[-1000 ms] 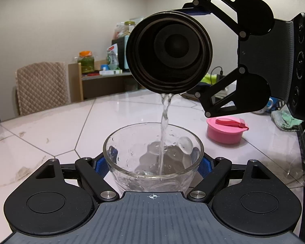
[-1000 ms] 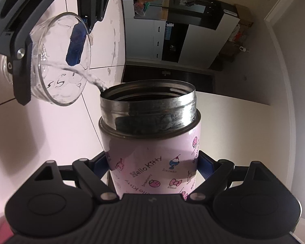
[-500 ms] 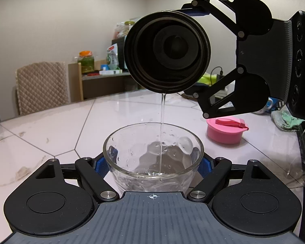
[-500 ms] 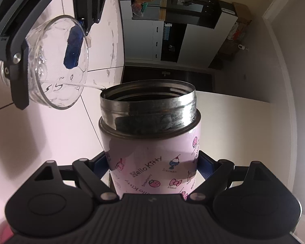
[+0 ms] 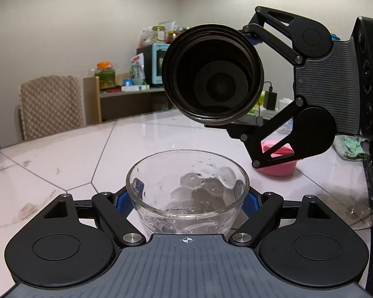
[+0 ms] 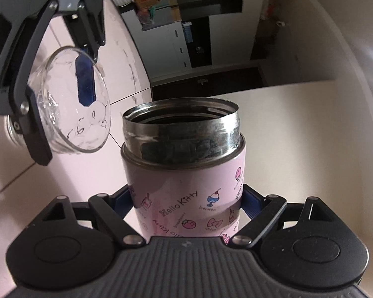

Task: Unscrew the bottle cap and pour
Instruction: 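Tilt the thermos upright with the right gripper and move it away from the glass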

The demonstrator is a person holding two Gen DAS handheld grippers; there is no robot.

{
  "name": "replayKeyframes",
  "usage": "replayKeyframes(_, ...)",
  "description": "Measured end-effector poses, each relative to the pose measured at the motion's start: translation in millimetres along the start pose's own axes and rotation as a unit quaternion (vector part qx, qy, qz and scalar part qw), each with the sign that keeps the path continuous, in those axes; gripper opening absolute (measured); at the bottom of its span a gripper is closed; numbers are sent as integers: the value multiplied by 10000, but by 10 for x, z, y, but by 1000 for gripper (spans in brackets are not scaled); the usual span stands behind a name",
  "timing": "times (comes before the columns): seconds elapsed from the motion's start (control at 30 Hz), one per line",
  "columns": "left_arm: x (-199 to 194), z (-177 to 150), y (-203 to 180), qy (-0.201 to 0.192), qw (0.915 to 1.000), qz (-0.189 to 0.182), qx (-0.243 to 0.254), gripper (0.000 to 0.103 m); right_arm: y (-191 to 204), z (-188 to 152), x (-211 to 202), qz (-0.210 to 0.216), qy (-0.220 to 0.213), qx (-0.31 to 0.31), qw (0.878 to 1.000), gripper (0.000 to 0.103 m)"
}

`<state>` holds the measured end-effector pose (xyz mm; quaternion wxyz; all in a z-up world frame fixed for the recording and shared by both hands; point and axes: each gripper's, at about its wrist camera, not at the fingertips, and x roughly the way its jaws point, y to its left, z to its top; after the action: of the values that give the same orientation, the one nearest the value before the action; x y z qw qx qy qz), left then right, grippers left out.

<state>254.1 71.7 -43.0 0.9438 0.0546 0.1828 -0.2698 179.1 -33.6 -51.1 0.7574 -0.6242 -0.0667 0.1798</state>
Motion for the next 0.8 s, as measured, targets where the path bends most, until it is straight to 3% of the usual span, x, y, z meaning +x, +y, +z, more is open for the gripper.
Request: replayKeyframes(0.8,-31,15,-99,-13,9995,301,-121,87,-210,108,208,138,79,926,9956,88)
